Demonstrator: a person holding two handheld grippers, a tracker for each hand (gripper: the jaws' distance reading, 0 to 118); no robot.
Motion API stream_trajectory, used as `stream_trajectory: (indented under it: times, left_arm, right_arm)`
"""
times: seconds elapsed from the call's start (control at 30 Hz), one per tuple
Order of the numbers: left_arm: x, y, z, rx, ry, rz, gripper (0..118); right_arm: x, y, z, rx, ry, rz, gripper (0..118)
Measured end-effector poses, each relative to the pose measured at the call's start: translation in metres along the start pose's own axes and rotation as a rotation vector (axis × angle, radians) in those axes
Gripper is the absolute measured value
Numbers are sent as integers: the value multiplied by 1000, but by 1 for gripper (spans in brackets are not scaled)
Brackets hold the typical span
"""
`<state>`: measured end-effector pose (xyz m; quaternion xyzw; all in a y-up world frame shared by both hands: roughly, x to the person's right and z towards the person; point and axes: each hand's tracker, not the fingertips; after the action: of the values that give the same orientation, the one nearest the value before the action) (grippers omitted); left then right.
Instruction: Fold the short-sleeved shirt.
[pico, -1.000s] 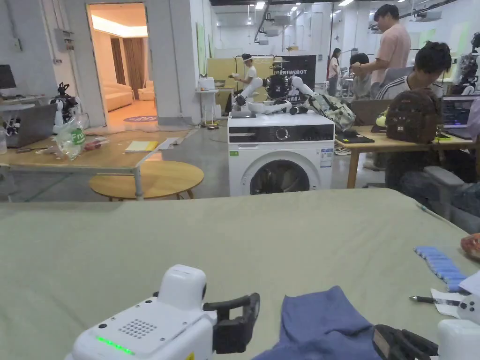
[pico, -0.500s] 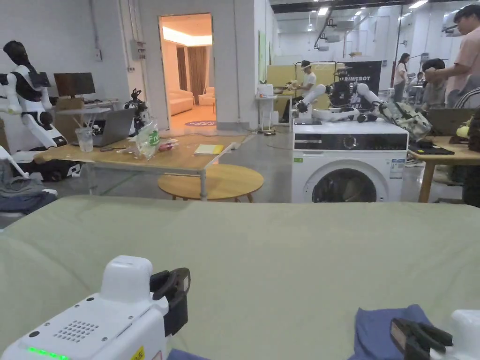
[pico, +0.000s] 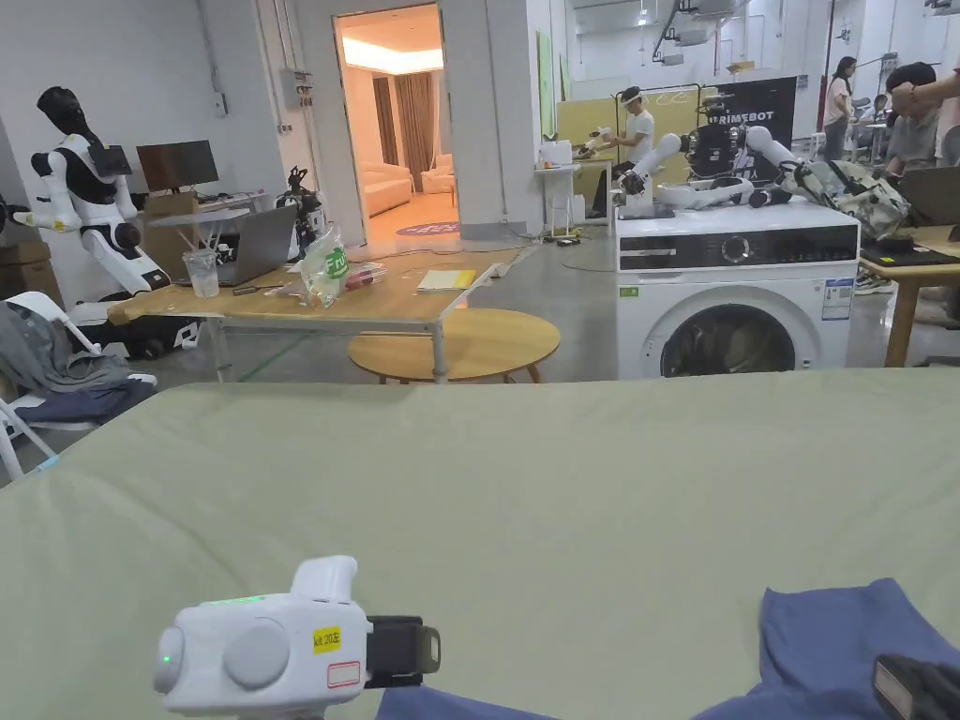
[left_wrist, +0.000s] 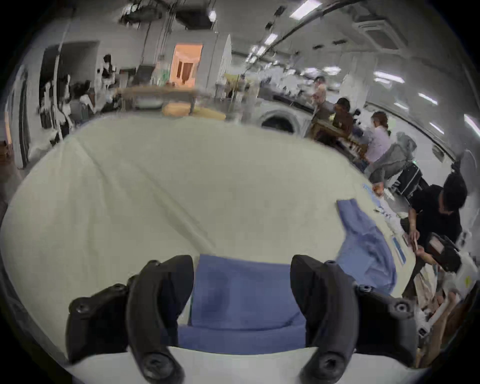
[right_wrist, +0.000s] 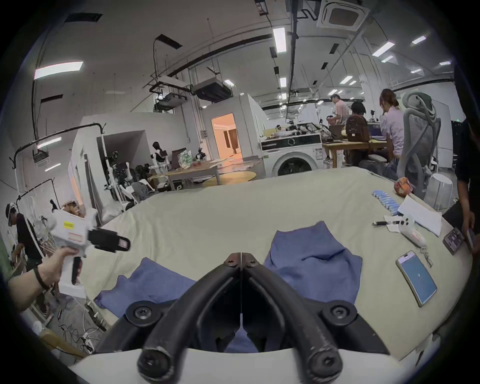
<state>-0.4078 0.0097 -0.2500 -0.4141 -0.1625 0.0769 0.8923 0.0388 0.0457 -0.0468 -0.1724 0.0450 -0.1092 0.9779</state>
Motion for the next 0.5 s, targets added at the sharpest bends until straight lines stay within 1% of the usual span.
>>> stream_trajectory:
  times: [0.07,0.17,0.23,0.27,0.33,0.37,0.4,0.43,0.47,0.5]
  left_arm:
    - [-10,-3,-24,-34,27,24,78]
    - [-15,-7,-53,-86,114,6,62]
    - [-19,-11,-70,-116,82,35,53]
    - [-20,-13,-78,-141,71,64,46]
    - [-16,-17,-80,-126,119,42,29]
    - [-11,-16,-79,-109,140,3,17]
    - [-7,-14,-80,-126,135,-19,1]
    - [-4,-14,-81,-142,104,-27,0]
    - [-1,-12,-83,-150,139,-38,0]
    - [0,-12,-86,-155,137,-46,0]
  right_arm:
    - [9,-5,3,-18,-20,-5,0]
    - [24,-12,10,-38,-67,-24,0]
    - [35,-16,14,-51,-100,-56,0]
    - [40,-19,17,-58,-110,-71,0]
    - [48,-24,23,-71,-137,-79,0]
    - [50,-27,26,-77,-155,-75,0]
    - [51,-30,30,-84,-166,-75,0]
    - [54,-33,31,-91,-181,-80,0]
    - [58,-37,32,-101,-213,-99,0]
    - [62,-43,30,-113,-258,-139,0]
